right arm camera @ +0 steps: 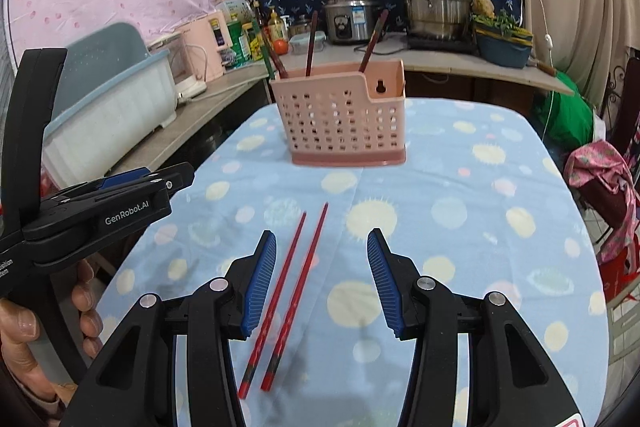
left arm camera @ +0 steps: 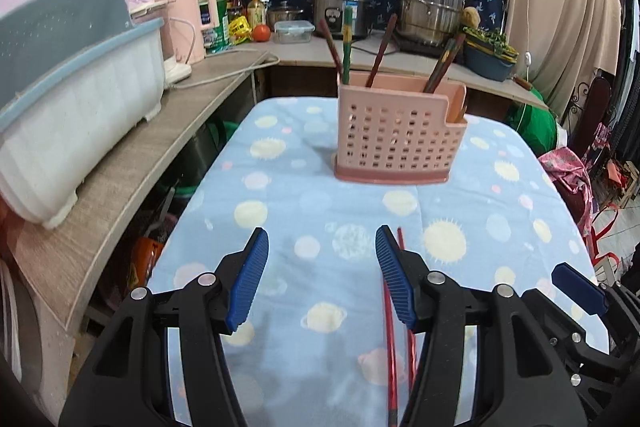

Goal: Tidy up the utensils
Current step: 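Move both open grippers back down to the two red chopsticks, then close the right gripper on a bright red chopstick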

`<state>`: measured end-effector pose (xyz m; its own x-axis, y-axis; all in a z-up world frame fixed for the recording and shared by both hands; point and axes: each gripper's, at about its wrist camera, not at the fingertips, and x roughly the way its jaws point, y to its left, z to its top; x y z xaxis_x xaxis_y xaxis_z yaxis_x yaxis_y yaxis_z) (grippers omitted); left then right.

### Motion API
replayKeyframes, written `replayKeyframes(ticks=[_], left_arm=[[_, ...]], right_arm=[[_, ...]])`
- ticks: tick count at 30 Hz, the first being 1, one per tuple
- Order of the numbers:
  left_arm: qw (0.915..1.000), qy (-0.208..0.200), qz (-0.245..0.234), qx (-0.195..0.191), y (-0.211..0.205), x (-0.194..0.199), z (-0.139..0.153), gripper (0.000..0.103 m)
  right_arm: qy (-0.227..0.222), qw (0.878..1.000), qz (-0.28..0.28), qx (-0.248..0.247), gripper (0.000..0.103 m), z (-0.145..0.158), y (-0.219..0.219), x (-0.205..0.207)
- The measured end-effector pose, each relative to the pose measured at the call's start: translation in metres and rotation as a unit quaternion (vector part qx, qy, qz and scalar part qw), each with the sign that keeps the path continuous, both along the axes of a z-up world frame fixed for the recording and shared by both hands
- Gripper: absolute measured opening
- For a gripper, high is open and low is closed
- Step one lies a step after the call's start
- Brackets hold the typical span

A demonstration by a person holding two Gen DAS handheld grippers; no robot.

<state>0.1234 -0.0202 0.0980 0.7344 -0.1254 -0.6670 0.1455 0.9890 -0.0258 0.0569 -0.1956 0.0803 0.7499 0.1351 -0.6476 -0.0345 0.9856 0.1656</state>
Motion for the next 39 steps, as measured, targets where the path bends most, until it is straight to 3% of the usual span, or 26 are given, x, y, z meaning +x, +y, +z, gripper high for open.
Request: replayKeyframes(ticks=[17,26,39], left_arm=[[0.9964,0.084,0.012,-0.006,0.024,-0.032,-0.079,0.053],[0.9953,0.094,0.015,0.015,0.028,-0.041,-0.094,0.053],[0.9944,0.104,0.012,0.017,0.029,-0.047,-0.102,0.057]], right_arm=[[0.085,0.996,0.019,0.005,0.047,-0.08,0.034,-0.034],[0.096,0.995,0.031,0.003,0.045,-0.093,0.049,-0.035],[0.107,0.994,0.03,-0.013,0.027,-0.106,0.057,-0.033]])
